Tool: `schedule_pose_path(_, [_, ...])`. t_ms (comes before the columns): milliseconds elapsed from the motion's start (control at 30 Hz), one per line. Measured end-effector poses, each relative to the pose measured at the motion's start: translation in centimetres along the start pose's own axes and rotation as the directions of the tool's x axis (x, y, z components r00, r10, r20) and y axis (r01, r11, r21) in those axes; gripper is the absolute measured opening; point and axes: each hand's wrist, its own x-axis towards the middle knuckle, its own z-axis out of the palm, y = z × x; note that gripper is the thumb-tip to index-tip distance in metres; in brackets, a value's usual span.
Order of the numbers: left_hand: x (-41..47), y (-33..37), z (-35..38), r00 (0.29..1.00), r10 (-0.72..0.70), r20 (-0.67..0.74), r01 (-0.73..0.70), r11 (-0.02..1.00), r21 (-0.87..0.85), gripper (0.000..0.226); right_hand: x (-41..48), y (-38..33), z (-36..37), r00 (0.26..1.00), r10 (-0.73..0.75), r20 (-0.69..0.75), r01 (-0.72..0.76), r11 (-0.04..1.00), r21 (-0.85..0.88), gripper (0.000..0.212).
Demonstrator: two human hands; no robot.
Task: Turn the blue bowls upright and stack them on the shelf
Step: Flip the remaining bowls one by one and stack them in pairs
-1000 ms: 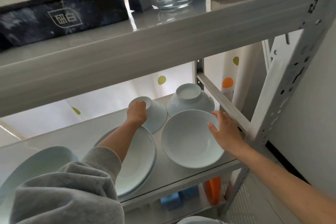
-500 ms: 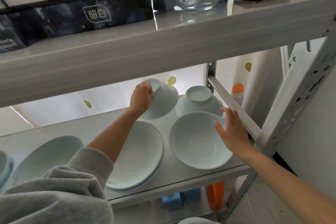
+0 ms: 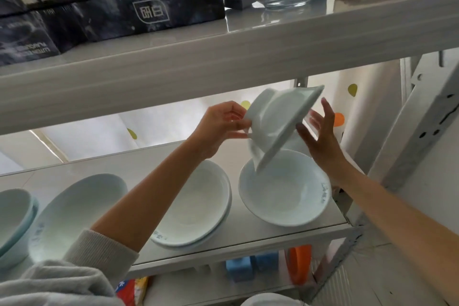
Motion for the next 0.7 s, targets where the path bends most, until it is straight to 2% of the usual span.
schedule_pose_path(67, [-0.5,-0.7,0.5,0.995,-0.059,0.085,0.071,0.986,-0.148,0.011,0.3,-0.5,-0.3,0.998,0.063,-0.026,-0.059,0.990,0.126,0.053])
schedule_pose_path(167, [-1.0,-1.9,0.8,0.981,-0.118,0.152,0.151,0.963,-0.224,0.007,0.2,-0.4,-1.2,0.983,0.130,-0.133,-0.131,0.991,0.000,0.026])
schedule_pose_path(233, [-1.2,-2.3,0.7,0.975,-0.168,0.146,0.190,0.970,-0.151,0.010,-0.1,0.3,-1.6,0.976,0.133,-0.174,-0.158,0.978,-0.139,0.016])
schedule_pose_path(400, [-1.4,-2.6,0.7,0.942,-0.303,0.142,0.273,0.941,0.199,0.031,-0.8,1.1,-2.6,0.979,0.153,-0.138,-0.195,0.904,-0.381,0.020])
schedule_pose_path(500, [-1.5,-3.4,0.4,0.897,-0.405,0.179,0.356,0.900,0.252,0.029,-0.7,1.6,-3.0,0.977,0.186,-0.107,-0.215,0.861,-0.460,0.022])
schedule_pose_path(600, [-1.4,-4.2,0.4,0.845,-0.514,0.148,0.467,0.844,0.264,0.028,-0.9,2.1,-3.2,0.970,0.229,-0.076,-0.235,0.818,-0.525,0.022])
schedule_pose_path(700, [-1.4,-4.7,0.4,0.853,-0.513,0.100,0.428,0.796,0.429,0.032,-1.3,2.4,-3.2,0.967,0.253,-0.039,-0.229,0.785,-0.576,0.023])
